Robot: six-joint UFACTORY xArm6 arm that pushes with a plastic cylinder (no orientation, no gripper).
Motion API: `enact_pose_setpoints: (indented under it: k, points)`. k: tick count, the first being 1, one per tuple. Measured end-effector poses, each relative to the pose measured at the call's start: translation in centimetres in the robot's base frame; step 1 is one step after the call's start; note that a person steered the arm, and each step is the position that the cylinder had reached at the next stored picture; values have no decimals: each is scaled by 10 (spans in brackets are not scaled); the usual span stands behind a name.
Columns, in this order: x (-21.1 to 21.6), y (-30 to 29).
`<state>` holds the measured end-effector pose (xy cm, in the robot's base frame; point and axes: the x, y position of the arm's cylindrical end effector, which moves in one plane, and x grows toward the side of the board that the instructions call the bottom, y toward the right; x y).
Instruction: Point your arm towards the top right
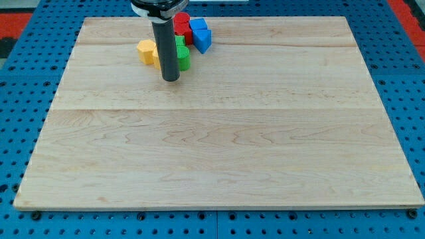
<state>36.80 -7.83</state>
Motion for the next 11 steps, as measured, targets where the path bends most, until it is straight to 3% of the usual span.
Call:
enact_pose_setpoints:
  k: [2,3,4,5,6,7,11]
  points:
    - [-12,-6]
    - [1,-4]
    - [31,15]
    - [34,93]
    - [2,180]
    - [-22,210]
    - [-65,209]
